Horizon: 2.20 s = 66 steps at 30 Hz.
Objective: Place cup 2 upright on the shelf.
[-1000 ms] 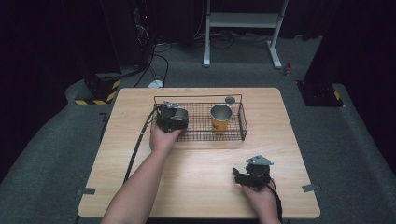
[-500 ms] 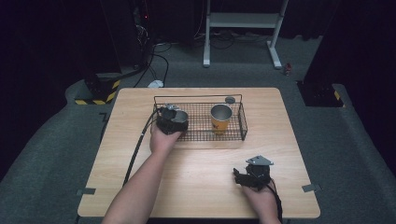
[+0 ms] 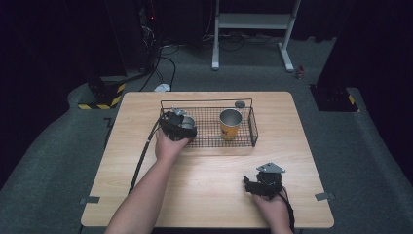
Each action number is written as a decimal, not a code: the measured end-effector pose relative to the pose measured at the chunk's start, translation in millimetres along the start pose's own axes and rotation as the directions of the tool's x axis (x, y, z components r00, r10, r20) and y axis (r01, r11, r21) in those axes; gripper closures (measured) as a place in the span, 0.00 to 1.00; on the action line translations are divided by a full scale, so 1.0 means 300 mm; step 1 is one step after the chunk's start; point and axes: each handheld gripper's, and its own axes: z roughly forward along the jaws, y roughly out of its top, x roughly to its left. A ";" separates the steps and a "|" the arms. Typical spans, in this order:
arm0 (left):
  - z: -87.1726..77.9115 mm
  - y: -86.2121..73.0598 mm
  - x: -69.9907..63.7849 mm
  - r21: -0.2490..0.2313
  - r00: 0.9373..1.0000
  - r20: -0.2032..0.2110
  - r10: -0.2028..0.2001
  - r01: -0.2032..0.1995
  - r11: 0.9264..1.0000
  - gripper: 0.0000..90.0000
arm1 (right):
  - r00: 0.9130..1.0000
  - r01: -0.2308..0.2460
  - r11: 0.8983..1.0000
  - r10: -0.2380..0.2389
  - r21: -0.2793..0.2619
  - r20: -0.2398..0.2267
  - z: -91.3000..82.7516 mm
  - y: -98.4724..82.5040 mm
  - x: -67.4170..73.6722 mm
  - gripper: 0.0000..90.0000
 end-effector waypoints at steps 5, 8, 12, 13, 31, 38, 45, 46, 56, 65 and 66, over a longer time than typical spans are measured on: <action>-0.044 0.021 0.003 -0.053 1.000 0.009 0.002 -0.002 0.999 0.01 | 1.000 0.000 1.000 0.000 0.000 0.000 -0.001 0.000 0.000 0.18; -0.067 0.027 0.001 -0.080 1.000 0.025 -0.006 0.008 0.997 0.01 | 1.000 -0.004 1.000 0.004 0.001 0.000 -0.001 -0.001 0.001 0.18; -0.100 0.029 -0.001 -0.101 0.999 0.052 0.003 0.003 0.995 0.01 | 1.000 0.001 1.000 -0.001 0.000 0.000 -0.001 -0.001 0.000 0.18; -0.106 0.029 -0.001 -0.101 0.998 0.065 0.003 0.004 0.995 0.01 | 1.000 0.001 1.000 -0.001 0.000 0.000 0.000 -0.001 0.000 0.18; -0.199 -0.034 0.031 -0.124 0.992 0.122 -0.023 0.038 0.992 0.07 | 1.000 -0.001 1.000 0.001 0.000 0.000 -0.001 -0.001 0.001 0.18; -0.226 -0.079 0.042 -0.116 0.990 0.136 -0.031 0.047 0.992 0.07 | 1.000 0.000 1.000 0.000 0.000 0.000 -0.001 -0.001 0.000 0.18; -0.262 -0.134 0.044 -0.118 0.991 0.133 -0.012 0.028 0.993 0.07 | 1.000 -0.002 1.000 0.002 0.001 0.000 -0.001 -0.001 0.001 0.18; -0.269 -0.145 0.044 -0.119 0.992 0.126 -0.010 0.025 0.993 0.07 | 1.000 -0.002 1.000 0.002 0.001 0.001 -0.001 -0.001 0.001 0.18; -0.318 -0.283 0.058 -0.092 0.987 0.163 0.009 0.006 0.996 0.07 | 1.000 -0.003 1.000 0.003 0.001 -0.001 -0.002 -0.001 0.001 0.18; -0.341 -0.401 0.103 -0.037 0.986 0.166 0.005 0.001 0.999 0.07 | 1.000 -0.007 1.000 0.007 0.002 -0.001 -0.003 -0.002 0.004 0.19; -0.340 -0.415 0.107 -0.021 0.984 0.175 0.003 0.000 1.000 0.07 | 1.000 -0.007 1.000 0.007 0.002 -0.001 -0.003 -0.002 0.003 0.19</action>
